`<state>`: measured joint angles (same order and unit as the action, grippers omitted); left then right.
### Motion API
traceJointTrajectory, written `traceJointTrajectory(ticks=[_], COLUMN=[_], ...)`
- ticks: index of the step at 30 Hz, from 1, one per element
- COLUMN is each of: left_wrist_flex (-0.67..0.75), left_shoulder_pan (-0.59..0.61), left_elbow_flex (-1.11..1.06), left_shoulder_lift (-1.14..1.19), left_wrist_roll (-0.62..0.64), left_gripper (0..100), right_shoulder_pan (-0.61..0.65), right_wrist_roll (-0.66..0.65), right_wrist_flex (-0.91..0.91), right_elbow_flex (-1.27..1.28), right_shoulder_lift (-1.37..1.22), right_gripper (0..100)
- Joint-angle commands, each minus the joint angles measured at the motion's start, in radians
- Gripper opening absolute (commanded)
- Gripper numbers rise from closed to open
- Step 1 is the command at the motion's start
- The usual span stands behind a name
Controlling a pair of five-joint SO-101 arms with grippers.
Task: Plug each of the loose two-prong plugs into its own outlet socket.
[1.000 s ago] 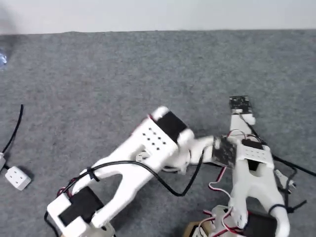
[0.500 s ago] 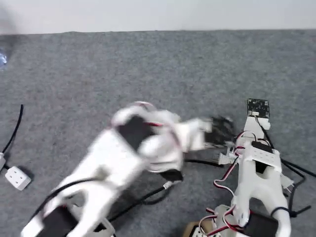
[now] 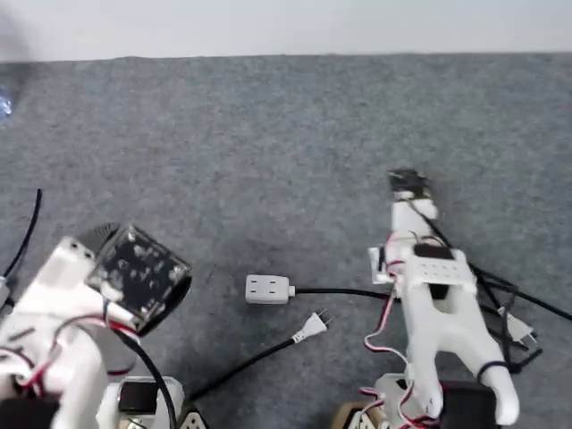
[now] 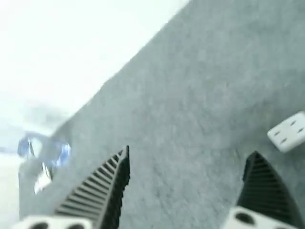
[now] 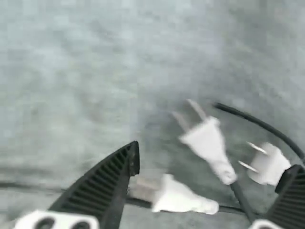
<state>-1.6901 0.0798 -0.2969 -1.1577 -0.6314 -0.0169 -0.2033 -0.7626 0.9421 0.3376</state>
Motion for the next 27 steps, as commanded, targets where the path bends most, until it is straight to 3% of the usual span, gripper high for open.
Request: traceJointTrajectory(ticks=[1, 4, 8, 12, 17, 21, 27], left_wrist_flex=[0.109, 0.184, 0.302, 0.413, 0.442, 0.442, 0.450], left_shoulder_pan=[0.071, 0.157, 0.305, 0.446, 0.497, 0.603, 0.786], left_elbow_flex=[-0.387, -0.604, -0.828, -0.958, -1.040, -1.061, -1.132], left_shoulder_lift=[-0.245, -0.411, -0.618, -0.666, -0.646, -0.646, -0.646], left_wrist_roll=[-0.012, -0.011, -0.005, 0.112, 0.262, 0.322, 0.319], left_gripper=[36, 36, 36, 36, 36, 36, 36], right_shoulder_pan=[0.114, 0.205, 0.320, 0.404, 0.475, 0.556, 0.691], right_wrist_roll=[-0.127, -0.247, -0.516, -0.715, -0.957, -1.059, -1.096], right_wrist_flex=[-0.277, -0.501, -0.697, -0.774, -0.835, -0.840, -0.806], right_elbow_flex=[-0.218, -0.362, -0.443, -0.445, -0.425, -0.381, -0.287], right_shoulder_lift=[0.022, 0.022, 0.022, 0.022, 0.012, 0.012, 0.021], right_gripper=[44.1, 44.1, 44.1, 44.1, 44.1, 40.8, 21.3])
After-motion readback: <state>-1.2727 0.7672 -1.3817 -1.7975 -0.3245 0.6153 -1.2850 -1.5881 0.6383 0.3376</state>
